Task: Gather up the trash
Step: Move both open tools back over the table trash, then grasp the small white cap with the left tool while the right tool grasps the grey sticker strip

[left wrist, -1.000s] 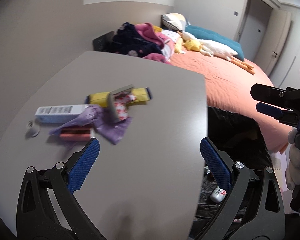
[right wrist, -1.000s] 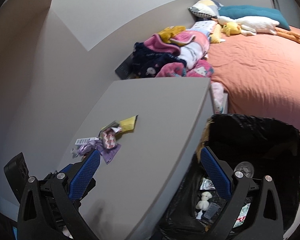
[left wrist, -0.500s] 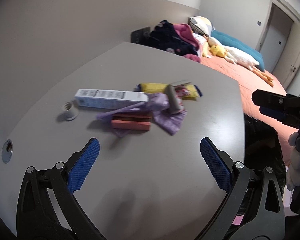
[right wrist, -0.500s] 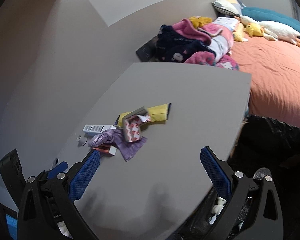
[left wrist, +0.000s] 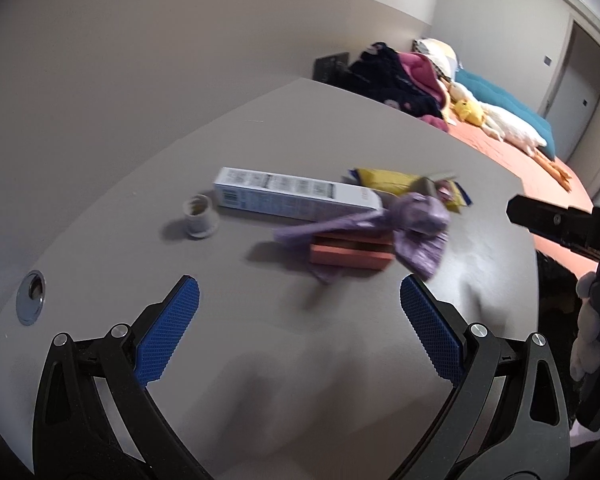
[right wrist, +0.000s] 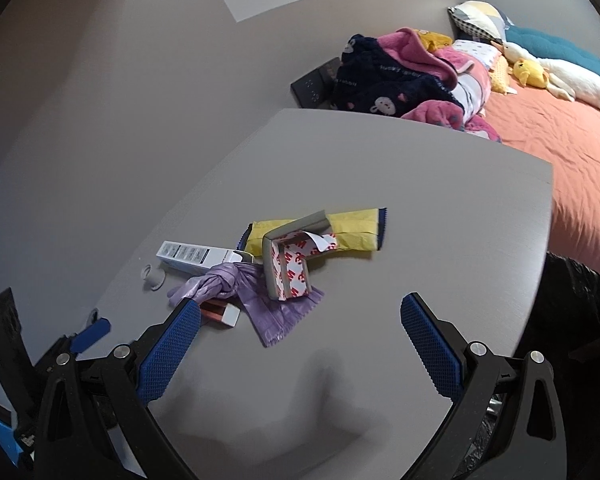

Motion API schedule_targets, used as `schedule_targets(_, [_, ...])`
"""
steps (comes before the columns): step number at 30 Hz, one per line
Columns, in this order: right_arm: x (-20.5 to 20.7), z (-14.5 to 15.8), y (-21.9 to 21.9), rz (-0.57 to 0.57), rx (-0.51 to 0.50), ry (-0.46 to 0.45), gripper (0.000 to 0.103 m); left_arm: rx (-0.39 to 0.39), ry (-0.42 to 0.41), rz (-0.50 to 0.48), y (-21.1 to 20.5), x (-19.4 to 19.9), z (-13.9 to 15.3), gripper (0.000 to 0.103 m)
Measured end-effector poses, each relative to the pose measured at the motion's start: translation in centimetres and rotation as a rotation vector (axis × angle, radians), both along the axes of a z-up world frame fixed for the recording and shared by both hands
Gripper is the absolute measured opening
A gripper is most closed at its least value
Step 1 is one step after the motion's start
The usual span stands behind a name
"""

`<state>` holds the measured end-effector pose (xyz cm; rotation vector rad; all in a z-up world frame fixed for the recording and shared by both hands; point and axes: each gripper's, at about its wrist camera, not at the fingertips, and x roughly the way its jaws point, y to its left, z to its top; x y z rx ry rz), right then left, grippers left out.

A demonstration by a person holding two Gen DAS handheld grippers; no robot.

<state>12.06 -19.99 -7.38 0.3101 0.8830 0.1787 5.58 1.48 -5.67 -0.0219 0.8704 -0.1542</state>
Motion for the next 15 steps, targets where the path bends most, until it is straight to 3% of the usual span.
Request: schedule_targets(15, [4.5, -3.1, 1.7, -0.021, 0.013, 0.063, 0.099, -0.023, 0.018, 0.059, 4.0, 4.8, -2.4, 0.097])
